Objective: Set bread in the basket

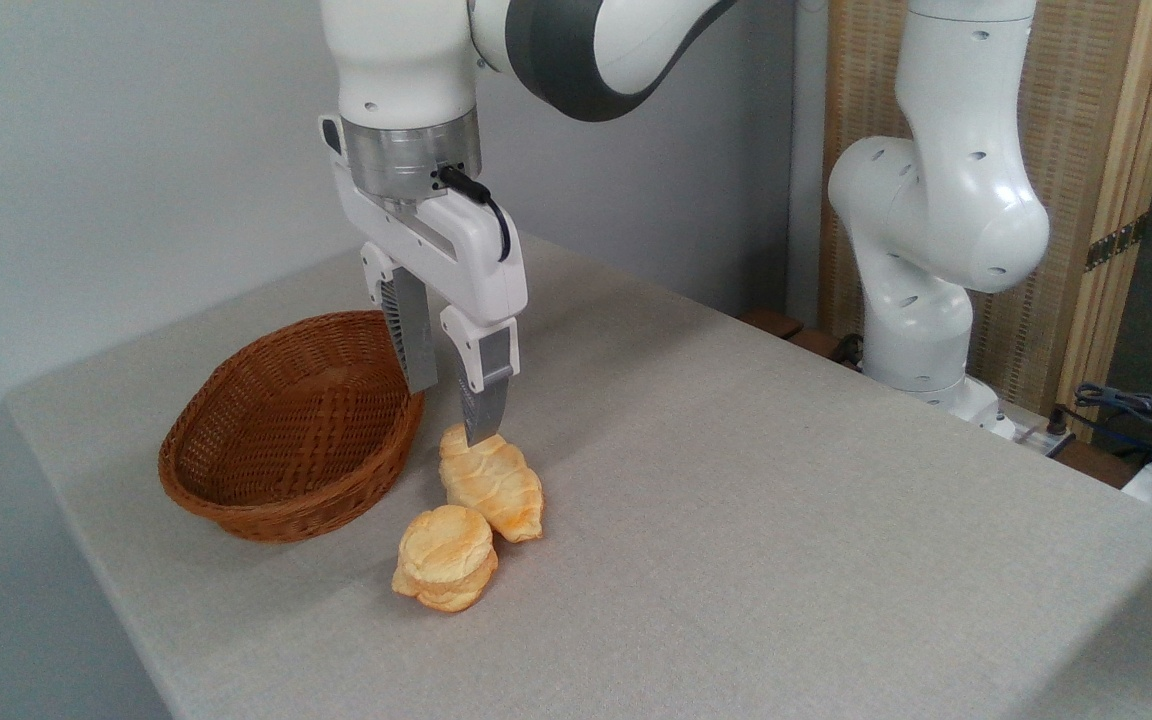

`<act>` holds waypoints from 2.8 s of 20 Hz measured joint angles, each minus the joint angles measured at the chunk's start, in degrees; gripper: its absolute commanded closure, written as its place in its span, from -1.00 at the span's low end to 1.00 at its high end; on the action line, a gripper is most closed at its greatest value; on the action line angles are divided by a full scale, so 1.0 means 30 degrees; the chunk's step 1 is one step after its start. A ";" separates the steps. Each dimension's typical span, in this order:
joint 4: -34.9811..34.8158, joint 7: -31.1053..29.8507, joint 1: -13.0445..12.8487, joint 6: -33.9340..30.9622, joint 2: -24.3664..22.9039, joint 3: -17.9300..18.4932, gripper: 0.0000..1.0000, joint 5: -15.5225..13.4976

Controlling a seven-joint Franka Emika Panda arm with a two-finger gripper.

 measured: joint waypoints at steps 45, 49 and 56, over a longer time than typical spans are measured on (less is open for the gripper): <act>-0.1880 0.1716 0.0142 0.5442 0.3497 0.0230 0.14 0.1828; -0.1880 0.1720 0.0154 0.5454 0.3498 0.0230 0.14 0.1834; -0.1880 0.1722 0.0154 0.5461 0.3498 0.0230 0.12 0.1834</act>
